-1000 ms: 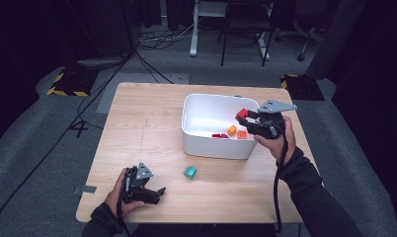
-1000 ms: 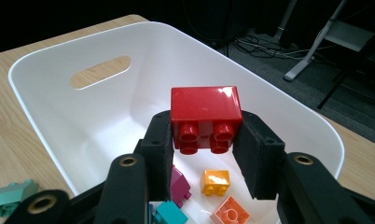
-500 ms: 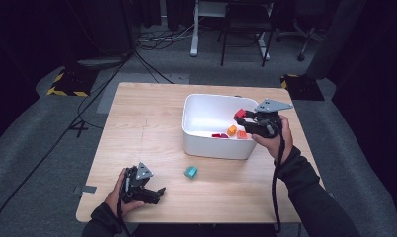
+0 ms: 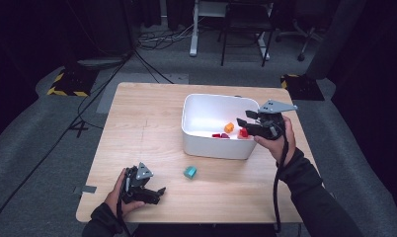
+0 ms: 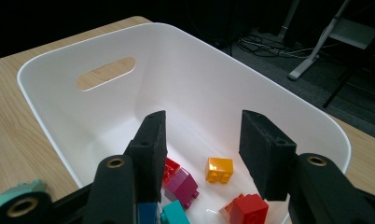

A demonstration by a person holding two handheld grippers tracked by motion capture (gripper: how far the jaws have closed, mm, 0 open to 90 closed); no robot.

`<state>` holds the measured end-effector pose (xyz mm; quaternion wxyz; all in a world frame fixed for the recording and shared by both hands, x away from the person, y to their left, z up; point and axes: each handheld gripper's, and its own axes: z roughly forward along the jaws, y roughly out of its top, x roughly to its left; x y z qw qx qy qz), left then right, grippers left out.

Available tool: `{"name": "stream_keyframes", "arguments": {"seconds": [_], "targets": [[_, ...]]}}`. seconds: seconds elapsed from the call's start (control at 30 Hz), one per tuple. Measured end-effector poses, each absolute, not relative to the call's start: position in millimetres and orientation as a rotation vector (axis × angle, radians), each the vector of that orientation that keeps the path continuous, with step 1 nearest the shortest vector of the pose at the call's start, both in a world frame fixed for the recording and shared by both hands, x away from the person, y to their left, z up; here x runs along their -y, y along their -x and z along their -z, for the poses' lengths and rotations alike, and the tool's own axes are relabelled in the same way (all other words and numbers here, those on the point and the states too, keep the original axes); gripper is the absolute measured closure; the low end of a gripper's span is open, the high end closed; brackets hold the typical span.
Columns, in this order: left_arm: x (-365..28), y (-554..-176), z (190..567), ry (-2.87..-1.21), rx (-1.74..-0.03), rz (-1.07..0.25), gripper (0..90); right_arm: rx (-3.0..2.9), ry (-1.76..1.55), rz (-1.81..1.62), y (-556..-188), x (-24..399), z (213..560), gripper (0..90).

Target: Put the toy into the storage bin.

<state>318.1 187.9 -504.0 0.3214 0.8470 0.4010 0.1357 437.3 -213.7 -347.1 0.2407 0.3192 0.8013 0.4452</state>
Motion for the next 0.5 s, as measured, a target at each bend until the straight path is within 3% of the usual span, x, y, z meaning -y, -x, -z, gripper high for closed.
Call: {"name": "stream_keyframes", "arguments": {"seconds": [0.5], "targets": [[-188,-318,504,-2.225,-1.053,-0.356,0.5,-2.200,-0.772,-1.284,-402,227,340,47.8]]}}
